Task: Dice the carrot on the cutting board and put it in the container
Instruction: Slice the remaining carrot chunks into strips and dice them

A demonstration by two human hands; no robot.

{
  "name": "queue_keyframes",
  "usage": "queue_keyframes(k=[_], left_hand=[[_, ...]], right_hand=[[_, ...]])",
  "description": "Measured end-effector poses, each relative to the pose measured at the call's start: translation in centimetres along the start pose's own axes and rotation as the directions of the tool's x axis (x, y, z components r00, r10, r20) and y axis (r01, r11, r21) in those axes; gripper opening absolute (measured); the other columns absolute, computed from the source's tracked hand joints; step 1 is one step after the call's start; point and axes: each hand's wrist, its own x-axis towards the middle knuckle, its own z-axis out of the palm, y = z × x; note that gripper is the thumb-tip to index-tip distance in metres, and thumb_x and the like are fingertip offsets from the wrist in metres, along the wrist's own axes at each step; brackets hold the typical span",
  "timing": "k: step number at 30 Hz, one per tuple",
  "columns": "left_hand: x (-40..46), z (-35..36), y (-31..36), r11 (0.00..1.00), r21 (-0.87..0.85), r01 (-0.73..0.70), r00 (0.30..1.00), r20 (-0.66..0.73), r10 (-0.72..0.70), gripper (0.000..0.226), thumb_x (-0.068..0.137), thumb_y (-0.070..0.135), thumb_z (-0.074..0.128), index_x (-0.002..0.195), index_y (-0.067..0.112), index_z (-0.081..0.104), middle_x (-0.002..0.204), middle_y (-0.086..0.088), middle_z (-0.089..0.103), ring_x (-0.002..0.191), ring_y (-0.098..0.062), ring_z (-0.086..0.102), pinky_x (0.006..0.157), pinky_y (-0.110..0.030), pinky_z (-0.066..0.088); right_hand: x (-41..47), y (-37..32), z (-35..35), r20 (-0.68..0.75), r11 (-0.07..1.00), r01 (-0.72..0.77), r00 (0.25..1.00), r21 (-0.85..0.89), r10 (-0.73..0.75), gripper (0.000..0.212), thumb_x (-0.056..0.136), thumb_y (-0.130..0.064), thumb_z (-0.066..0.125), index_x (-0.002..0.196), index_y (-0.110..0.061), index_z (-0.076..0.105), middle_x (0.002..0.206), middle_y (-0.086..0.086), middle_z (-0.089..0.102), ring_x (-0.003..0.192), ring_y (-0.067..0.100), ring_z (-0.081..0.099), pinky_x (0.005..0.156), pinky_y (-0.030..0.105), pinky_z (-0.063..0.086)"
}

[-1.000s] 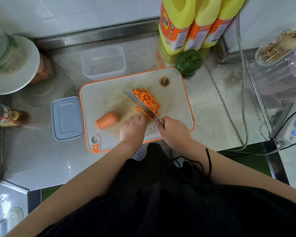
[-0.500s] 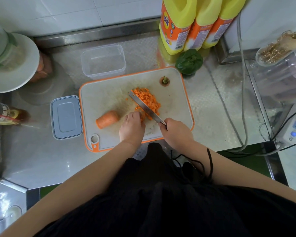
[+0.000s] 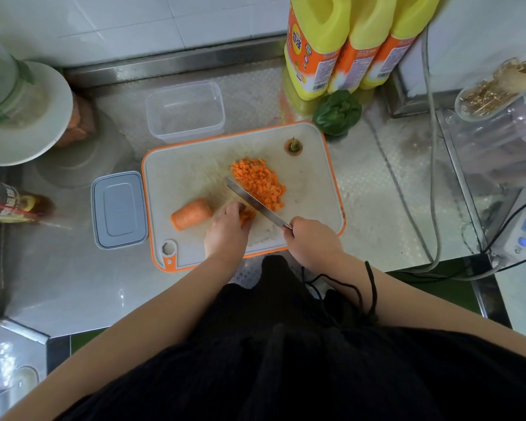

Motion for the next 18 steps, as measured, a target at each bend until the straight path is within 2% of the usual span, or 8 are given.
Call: queue_keyframes(k=[3, 8, 13, 15, 18], left_hand=[[-0.1, -0.1, -0.3, 0.998, -0.058, -0.020, 1.000, 0.001, 0.020, 0.023, 0.095, 0.029, 0.060, 0.114, 0.016, 0.057, 0.111, 0.000, 0.060, 0.103, -0.021, 0.056, 0.084, -0.042, 0.050], [-0.1, -0.4, -0.8, 0.991, -0.133, -0.019, 1.000, 0.002, 0.019, 0.032, 0.093, 0.031, 0.064, 0.122, 0.018, 0.058, 0.115, 0.001, 0.059, 0.106, -0.021, 0.056, 0.089, -0.041, 0.050], [-0.7, -0.4, -2.4, 0.990, -0.141, -0.016, 1.000, 0.004, 0.017, 0.038, 0.095, 0.030, 0.061, 0.131, 0.018, 0.057, 0.125, -0.005, 0.060, 0.115, -0.024, 0.053, 0.097, -0.044, 0.046], [-0.9, -0.4, -2.6, 0.993, -0.111, -0.042, 0.999, -0.013, 0.041, 0.035, 0.095, 0.028, 0.061, 0.129, 0.017, 0.059, 0.122, -0.005, 0.062, 0.114, -0.025, 0.053, 0.095, -0.041, 0.046], [-1.0, -0.4, -2.3, 0.993, -0.089, -0.081, 0.995, -0.060, 0.076, 0.026, 0.095, 0.025, 0.062, 0.117, 0.012, 0.062, 0.110, -0.005, 0.063, 0.107, -0.024, 0.053, 0.084, -0.031, 0.041]], right_hand=[[0.1, 0.0, -0.1, 0.012, 1.000, -0.008, 1.000, -0.009, 0.008, 0.028, 0.101, -0.036, 0.037, 0.086, -0.014, 0.048, 0.070, -0.002, 0.049, 0.072, 0.021, 0.055, 0.061, 0.033, 0.042], [0.0, -0.1, 0.2, 0.019, 0.999, -0.021, 1.000, -0.027, 0.021, 0.029, 0.101, -0.036, 0.037, 0.090, -0.014, 0.051, 0.076, 0.000, 0.052, 0.076, 0.022, 0.058, 0.065, 0.033, 0.046], [-0.2, -0.2, 0.3, 0.026, 0.999, -0.020, 0.999, -0.043, 0.021, 0.031, 0.101, -0.036, 0.036, 0.096, -0.011, 0.054, 0.080, 0.003, 0.055, 0.078, 0.024, 0.059, 0.065, 0.034, 0.044], [-0.2, -0.4, 0.3, 0.028, 0.998, -0.004, 1.000, -0.058, 0.006, 0.032, 0.101, -0.036, 0.036, 0.099, -0.009, 0.055, 0.086, 0.007, 0.060, 0.082, 0.027, 0.061, 0.065, 0.035, 0.044], [-0.1, -0.8, 0.6, 0.052, 0.995, 0.031, 0.998, -0.092, -0.026, 0.033, 0.101, -0.036, 0.036, 0.100, -0.008, 0.054, 0.089, 0.008, 0.062, 0.084, 0.028, 0.061, 0.064, 0.033, 0.041]])
